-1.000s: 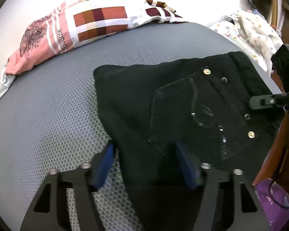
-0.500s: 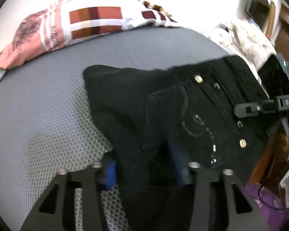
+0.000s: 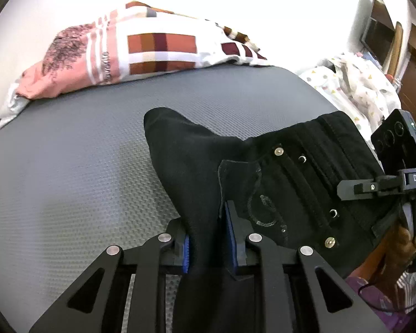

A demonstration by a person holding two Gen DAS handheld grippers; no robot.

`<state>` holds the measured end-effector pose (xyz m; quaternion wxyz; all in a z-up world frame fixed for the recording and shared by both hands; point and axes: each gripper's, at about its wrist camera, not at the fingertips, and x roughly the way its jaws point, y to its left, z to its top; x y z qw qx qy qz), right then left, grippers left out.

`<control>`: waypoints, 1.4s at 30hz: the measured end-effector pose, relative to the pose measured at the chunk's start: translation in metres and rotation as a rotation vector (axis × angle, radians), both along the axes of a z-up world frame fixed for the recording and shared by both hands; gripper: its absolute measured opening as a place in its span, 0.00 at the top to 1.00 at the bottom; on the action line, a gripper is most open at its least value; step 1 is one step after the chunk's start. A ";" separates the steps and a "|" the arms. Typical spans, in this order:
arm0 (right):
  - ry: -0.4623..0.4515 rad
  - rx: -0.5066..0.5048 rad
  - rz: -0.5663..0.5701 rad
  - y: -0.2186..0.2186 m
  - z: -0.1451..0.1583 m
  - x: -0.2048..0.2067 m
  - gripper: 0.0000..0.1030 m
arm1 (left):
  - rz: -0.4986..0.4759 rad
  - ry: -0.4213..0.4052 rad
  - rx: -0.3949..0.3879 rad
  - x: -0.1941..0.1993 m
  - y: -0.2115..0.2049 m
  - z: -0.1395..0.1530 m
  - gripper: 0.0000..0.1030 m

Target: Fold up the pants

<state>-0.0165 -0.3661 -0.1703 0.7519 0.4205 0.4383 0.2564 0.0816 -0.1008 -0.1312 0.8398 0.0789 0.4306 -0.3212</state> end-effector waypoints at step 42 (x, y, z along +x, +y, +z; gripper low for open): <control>-0.120 0.018 0.212 0.218 -0.009 0.334 0.67 | 0.428 -0.157 0.102 0.250 0.215 -0.008 0.80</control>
